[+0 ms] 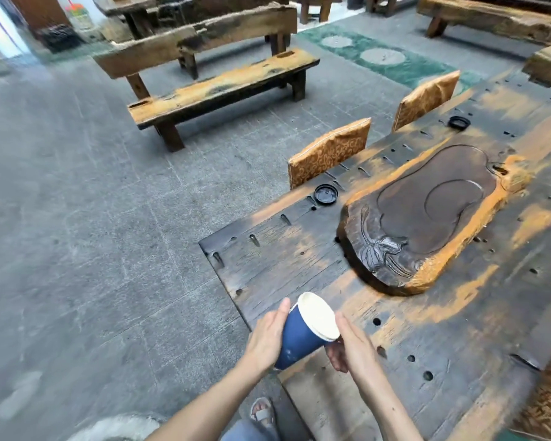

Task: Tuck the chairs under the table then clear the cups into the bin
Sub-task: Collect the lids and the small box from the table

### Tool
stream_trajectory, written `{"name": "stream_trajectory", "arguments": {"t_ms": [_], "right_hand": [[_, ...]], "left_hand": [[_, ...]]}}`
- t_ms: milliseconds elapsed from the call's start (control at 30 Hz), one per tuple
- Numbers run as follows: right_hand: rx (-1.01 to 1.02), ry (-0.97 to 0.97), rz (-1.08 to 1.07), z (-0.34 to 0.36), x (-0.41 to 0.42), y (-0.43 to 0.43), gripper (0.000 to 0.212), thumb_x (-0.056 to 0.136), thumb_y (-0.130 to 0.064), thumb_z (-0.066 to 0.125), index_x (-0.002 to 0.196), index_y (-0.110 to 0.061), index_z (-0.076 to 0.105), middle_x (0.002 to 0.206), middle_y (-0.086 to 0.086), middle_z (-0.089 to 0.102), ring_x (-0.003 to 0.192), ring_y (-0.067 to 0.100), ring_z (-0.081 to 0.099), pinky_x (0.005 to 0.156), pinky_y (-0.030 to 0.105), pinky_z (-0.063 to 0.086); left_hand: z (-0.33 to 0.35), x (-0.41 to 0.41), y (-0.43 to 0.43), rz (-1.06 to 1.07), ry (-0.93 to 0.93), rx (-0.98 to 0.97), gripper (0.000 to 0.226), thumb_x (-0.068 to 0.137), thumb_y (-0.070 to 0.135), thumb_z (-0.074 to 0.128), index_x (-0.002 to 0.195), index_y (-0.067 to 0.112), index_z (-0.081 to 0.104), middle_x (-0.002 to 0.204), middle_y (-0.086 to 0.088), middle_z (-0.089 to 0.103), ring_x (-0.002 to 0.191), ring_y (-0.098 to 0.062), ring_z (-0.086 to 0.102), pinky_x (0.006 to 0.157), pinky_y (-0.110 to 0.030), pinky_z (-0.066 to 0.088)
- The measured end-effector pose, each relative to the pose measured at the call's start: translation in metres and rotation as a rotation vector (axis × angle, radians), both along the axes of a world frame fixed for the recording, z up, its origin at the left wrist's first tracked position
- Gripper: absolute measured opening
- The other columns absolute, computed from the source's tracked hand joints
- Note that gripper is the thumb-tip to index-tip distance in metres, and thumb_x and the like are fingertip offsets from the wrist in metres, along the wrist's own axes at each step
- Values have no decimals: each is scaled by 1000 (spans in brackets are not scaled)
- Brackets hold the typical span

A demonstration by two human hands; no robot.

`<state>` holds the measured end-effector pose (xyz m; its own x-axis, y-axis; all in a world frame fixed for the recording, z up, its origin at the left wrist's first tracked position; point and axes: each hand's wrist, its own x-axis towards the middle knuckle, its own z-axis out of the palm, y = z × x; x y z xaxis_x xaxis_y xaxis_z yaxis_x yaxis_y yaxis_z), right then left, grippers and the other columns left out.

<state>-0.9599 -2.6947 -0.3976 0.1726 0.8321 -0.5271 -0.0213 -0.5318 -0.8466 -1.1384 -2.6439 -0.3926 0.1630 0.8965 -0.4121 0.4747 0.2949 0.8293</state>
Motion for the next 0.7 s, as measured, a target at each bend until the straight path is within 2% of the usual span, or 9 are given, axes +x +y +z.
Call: {"name": "stream_trajectory", "arguments": {"t_ms": [100, 167, 233, 367, 433, 500, 567, 633, 700], "right_hand": [[12, -13, 36, 2, -3, 7, 45, 107, -43, 43, 84, -13, 68, 63, 12, 63, 49, 22, 54, 44, 25, 34], [12, -52, 59, 2, -6, 15, 37, 108, -31, 46, 89, -9, 69, 68, 10, 66, 55, 20, 58, 49, 27, 37], [30, -124, 78, -1, -16, 28, 31, 106, -24, 50, 88, -10, 71, 71, 8, 70, 61, 17, 62, 57, 31, 41], [59, -192, 60, -6, -57, 69, 25, 104, -16, 53, 89, -11, 73, 79, 6, 76, 67, 9, 68, 62, 23, 48], [90, -209, 27, -5, -83, 96, 22, 103, -14, 56, 90, -13, 74, 82, 3, 77, 71, 7, 70, 66, 17, 49], [83, -219, -12, -3, -110, 117, 19, 101, -12, 58, 90, -14, 73, 84, 2, 78, 77, 8, 72, 71, 18, 50], [71, -229, -21, 0, -136, 140, 17, 101, -14, 59, 91, -16, 73, 86, -1, 78, 83, 10, 73, 75, 23, 51], [58, -244, -17, 2, -158, 163, 15, 101, -16, 60, 93, -18, 73, 89, -4, 78, 87, 7, 72, 77, 19, 50], [58, -252, -49, 5, -177, 182, 14, 101, -17, 60, 94, -20, 72, 91, -5, 78, 88, 2, 71, 77, 14, 47]], "left_hand": [[11, -26, 14, 101, -63, -36, 74, 80, 86, 30, 67, 23, 67, 73, 1, 73, 62, -5, 61, 69, -26, 44], [8, -45, 26, 163, -113, -38, 72, 81, 83, 35, 74, 21, 70, 82, 1, 77, 68, -6, 64, 70, -27, 46], [3, -65, 42, 203, -87, -17, 68, 81, 83, 36, 71, 26, 71, 75, 12, 75, 64, 0, 64, 69, -28, 46], [-11, -102, 91, 190, -93, -5, 75, 83, 82, 35, 75, 16, 70, 77, -4, 75, 72, -21, 69, 72, -35, 45], [-15, -124, 120, 175, -94, -4, 72, 88, 79, 37, 70, 16, 68, 73, -4, 75, 70, -19, 69, 72, -36, 45], [-18, -146, 144, 167, -85, -11, 72, 90, 76, 37, 64, 15, 65, 67, -2, 73, 61, -12, 65, 70, -35, 44], [-21, -170, 172, 172, -80, -21, 74, 92, 74, 34, 76, 12, 71, 77, -6, 75, 73, -17, 70, 74, -35, 45], [-19, -191, 204, 167, -35, -33, 70, 98, 68, 34, 91, 12, 74, 91, -9, 77, 89, -24, 71, 82, -36, 48], [-12, -205, 234, 96, -66, -58, 70, 97, 68, 34, 85, 13, 75, 86, -7, 77, 85, -26, 73, 83, -36, 51]]}}
